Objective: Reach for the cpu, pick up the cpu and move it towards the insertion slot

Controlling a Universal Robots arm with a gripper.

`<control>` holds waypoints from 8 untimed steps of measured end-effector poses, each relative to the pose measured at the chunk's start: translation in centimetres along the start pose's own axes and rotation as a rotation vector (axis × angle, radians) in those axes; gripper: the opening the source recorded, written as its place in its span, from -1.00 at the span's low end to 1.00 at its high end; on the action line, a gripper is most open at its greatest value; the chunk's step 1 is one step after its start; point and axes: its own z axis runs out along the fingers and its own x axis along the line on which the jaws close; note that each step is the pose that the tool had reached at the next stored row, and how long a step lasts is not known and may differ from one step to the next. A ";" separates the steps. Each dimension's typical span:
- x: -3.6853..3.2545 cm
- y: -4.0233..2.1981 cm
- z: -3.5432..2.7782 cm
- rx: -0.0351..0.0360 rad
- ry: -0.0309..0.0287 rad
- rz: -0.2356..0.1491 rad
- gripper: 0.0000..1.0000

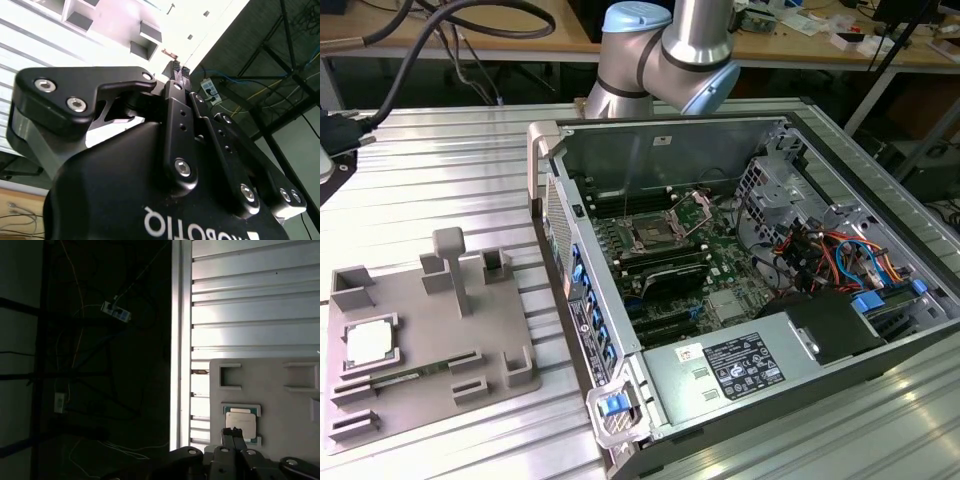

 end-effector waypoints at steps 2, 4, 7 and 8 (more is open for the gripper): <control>0.60 0.01 0.12 0.0005 -0.0248 -0.001 -0.79; 0.98 0.01 0.24 0.0010 -0.0474 -0.002 -0.79; 1.28 0.00 0.51 0.0015 -0.0760 -0.003 -0.79; 1.38 0.00 0.57 0.0017 -0.0828 -0.003 -0.79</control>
